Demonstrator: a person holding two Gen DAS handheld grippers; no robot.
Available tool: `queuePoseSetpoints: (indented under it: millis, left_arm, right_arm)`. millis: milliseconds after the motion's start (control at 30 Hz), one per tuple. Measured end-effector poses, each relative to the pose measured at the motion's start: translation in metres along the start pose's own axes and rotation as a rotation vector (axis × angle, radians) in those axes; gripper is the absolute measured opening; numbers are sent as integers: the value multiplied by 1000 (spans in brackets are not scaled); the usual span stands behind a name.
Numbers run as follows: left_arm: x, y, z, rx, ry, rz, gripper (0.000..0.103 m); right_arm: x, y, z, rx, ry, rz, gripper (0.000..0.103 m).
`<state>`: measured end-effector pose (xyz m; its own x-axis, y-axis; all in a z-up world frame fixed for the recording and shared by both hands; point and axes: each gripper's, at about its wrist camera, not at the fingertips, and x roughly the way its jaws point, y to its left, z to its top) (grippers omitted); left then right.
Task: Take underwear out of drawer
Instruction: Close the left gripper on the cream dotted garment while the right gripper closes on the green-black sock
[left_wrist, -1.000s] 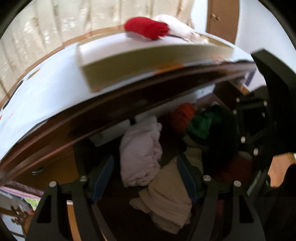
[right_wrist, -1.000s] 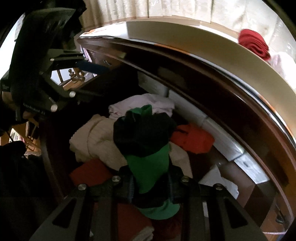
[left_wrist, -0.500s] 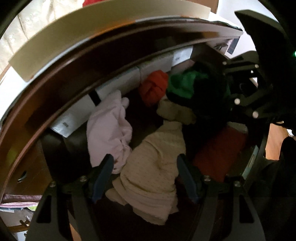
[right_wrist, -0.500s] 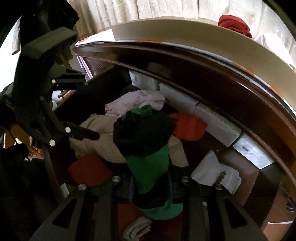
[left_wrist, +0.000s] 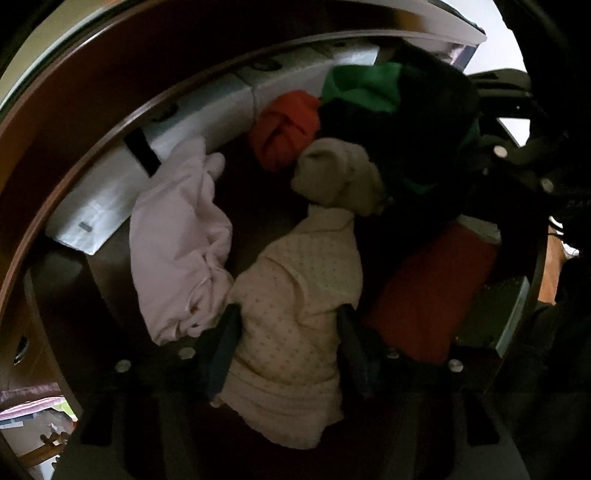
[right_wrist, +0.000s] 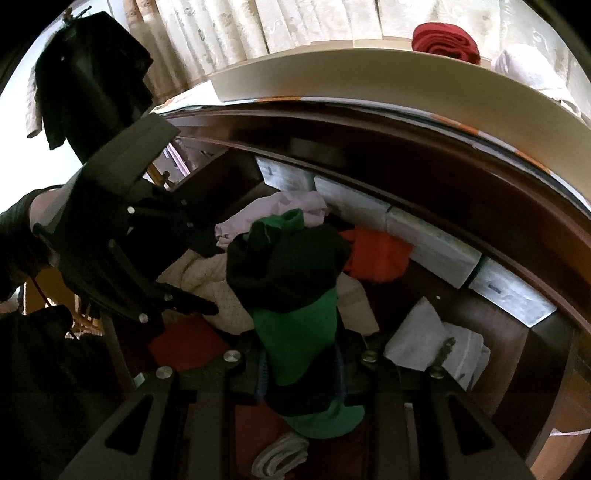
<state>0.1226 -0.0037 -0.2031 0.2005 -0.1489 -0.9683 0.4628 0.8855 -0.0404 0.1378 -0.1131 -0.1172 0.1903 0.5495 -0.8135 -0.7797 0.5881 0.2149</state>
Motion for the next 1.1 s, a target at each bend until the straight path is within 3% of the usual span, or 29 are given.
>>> queuePoseSetpoints:
  millis: [200, 367, 567, 667, 767, 1100]
  left_arm:
    - [7, -18, 2, 41, 24, 0, 52]
    - [19, -14, 10, -3, 51, -23, 61]
    - [26, -9, 15, -12, 71, -39, 57]
    - [24, -7, 11, -9, 48, -38, 43]
    - [18, -11, 7, -4, 9, -35, 36]
    - [-10, 0, -1, -97, -178, -51, 34]
  right_arm:
    - [0, -3, 1, 21, -8, 6, 29]
    - [-2, -5, 0, 27, -12, 9, 29]
    - [-3, -7, -1, 46, -17, 10, 29]
    - [-4, -7, -1, 48, -18, 7, 29]
    - [-4, -8, -1, 51, -19, 4, 29]
    - [-6, -7, -1, 50, -28, -14, 29]
